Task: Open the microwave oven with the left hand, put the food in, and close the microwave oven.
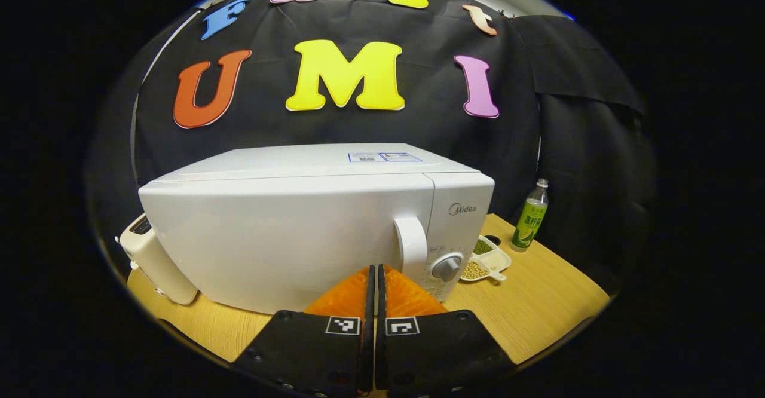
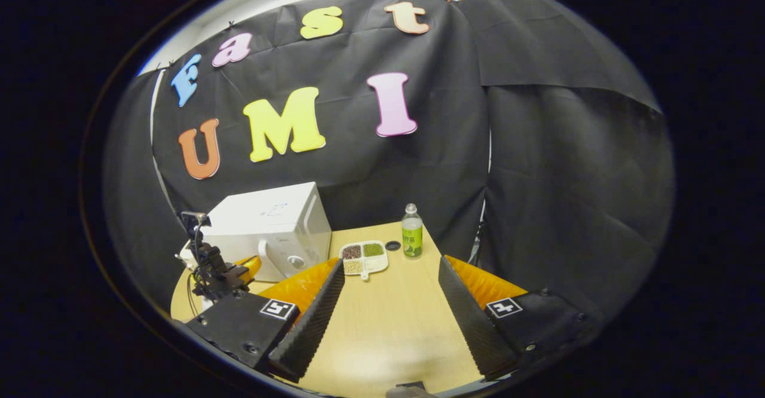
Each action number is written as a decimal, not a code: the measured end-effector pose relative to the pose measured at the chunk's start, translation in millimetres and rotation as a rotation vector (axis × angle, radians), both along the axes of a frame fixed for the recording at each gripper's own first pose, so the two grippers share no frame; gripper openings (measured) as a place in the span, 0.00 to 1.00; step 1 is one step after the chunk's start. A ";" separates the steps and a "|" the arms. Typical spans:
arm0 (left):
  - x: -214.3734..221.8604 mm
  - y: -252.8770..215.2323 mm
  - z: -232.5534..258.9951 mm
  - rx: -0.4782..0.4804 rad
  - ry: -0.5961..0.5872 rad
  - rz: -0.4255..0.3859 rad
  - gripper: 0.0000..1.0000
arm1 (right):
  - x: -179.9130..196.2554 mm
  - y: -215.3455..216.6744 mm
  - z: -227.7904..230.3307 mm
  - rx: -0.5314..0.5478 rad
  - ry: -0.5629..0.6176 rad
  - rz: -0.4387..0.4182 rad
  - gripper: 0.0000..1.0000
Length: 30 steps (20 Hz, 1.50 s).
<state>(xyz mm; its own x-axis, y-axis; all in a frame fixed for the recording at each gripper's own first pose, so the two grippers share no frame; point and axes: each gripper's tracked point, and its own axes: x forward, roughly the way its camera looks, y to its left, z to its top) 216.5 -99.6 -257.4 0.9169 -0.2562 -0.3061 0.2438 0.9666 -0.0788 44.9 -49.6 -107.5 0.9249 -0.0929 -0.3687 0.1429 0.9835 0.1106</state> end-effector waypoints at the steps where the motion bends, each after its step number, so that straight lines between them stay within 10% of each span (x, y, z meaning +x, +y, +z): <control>1: -10.8 3.2 6.5 0.013 -0.004 -0.004 0.00 | 1.0 3.4 1.2 -0.005 -0.006 0.006 0.92; 4: -30.7 16.1 20.7 0.068 -0.019 0.017 0.95 | 1.9 14.9 5.8 -0.013 -0.022 0.033 1.00; 30: -224.8 153.8 244.3 0.054 -0.297 0.223 0.96 | -23.0 154.6 51.7 -0.077 -0.282 0.176 0.92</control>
<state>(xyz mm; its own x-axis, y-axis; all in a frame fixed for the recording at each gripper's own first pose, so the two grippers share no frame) -8.3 54.2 -13.1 0.9992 -0.0309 -0.0261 0.0313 0.9994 0.0166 21.8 105.0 -55.9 0.9938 0.0595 -0.0939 -0.0553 0.9974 0.0465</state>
